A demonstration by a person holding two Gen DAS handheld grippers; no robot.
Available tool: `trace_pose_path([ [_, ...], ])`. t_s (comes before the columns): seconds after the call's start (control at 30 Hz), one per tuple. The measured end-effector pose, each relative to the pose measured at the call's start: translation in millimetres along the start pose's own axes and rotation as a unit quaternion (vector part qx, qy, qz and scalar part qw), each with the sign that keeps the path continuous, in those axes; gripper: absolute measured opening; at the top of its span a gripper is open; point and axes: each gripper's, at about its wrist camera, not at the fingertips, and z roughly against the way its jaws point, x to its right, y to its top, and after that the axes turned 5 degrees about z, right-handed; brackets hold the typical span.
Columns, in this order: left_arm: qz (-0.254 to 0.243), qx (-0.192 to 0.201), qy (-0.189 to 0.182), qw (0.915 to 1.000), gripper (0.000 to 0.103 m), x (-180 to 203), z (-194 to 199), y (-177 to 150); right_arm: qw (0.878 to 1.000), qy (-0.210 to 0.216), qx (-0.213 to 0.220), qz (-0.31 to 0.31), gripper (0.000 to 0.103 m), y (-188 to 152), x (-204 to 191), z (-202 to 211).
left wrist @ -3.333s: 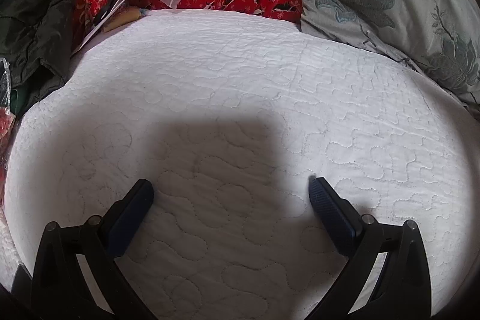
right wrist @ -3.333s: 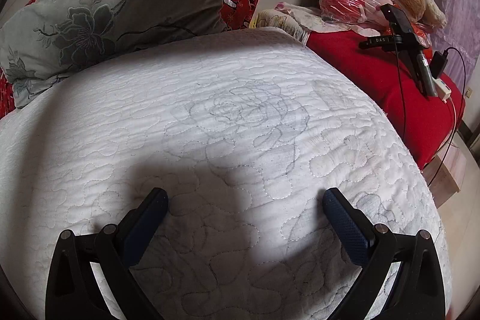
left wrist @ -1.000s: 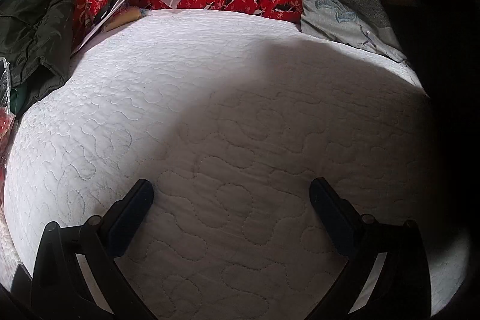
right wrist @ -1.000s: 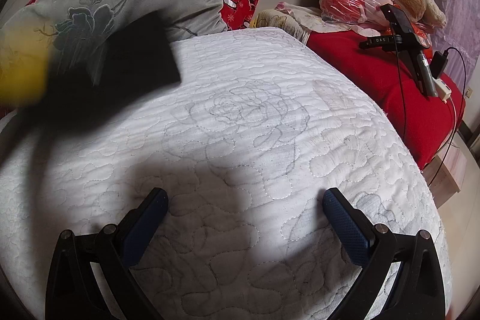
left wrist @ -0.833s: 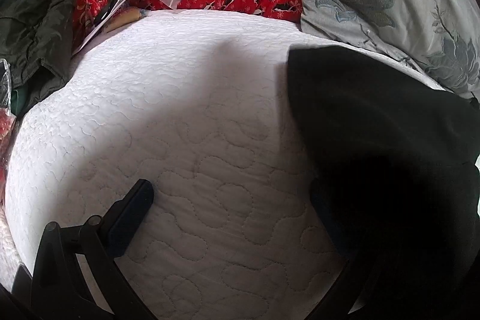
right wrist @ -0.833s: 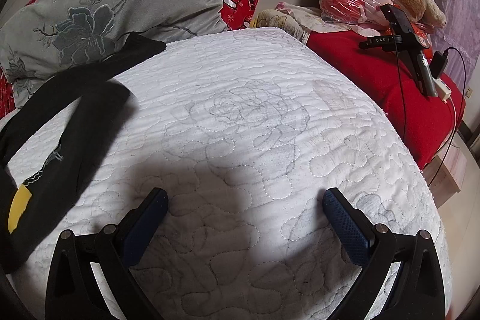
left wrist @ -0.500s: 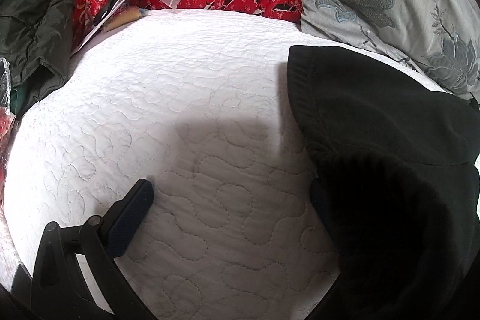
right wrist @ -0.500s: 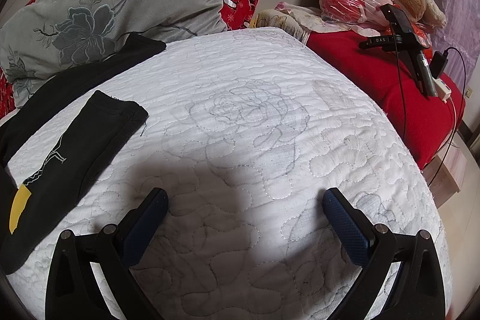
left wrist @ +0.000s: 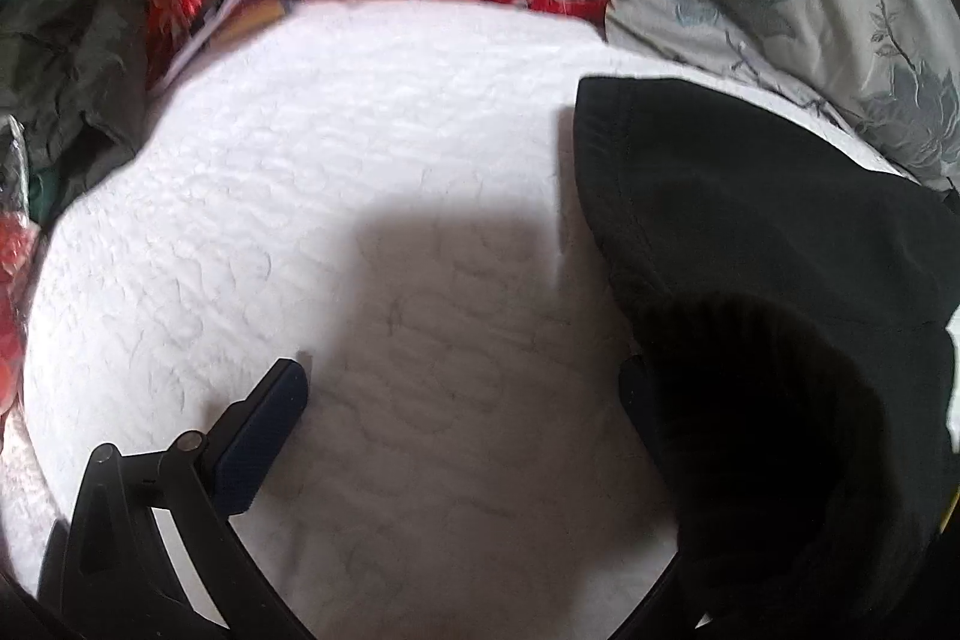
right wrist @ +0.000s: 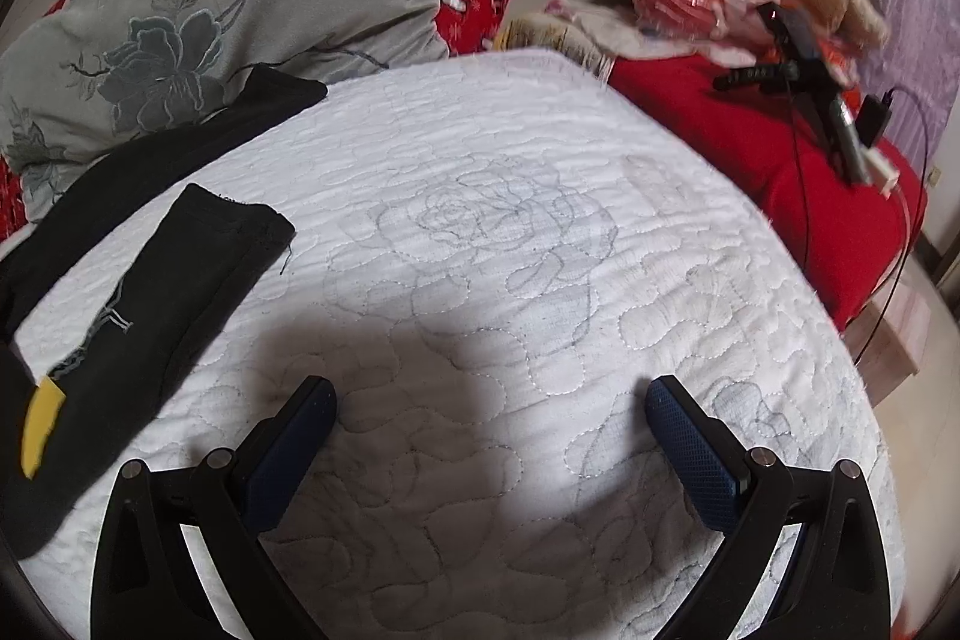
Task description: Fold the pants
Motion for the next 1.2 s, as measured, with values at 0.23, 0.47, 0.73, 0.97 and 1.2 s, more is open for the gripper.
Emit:
trace_pose_path([
  [0.23,-0.028,0.093,0.04,0.9945,0.103,-25.2,65.0,-12.1,0.992,0.04,-0.095,0.077,0.102,30.9,-4.2,9.4],
  [0.47,-0.039,0.105,-0.017,0.9936,0.103,-9.3,131.6,6.9,0.98,0.084,-0.013,0.182,0.103,105.3,-54.0,52.6],
  [0.73,-0.054,0.039,-0.037,0.9971,0.103,17.4,114.1,27.1,0.957,0.153,-0.084,0.233,0.101,135.8,-111.6,-21.7],
  [0.97,-0.066,-0.028,-0.019,0.9973,0.103,30.4,74.2,32.6,0.932,0.193,-0.129,0.278,0.101,124.3,-128.7,-56.5],
  [1.2,-0.096,-0.072,-0.046,0.9917,0.103,28.1,46.1,29.0,0.921,0.207,-0.142,0.299,0.081,114.6,-135.8,-65.2],
])
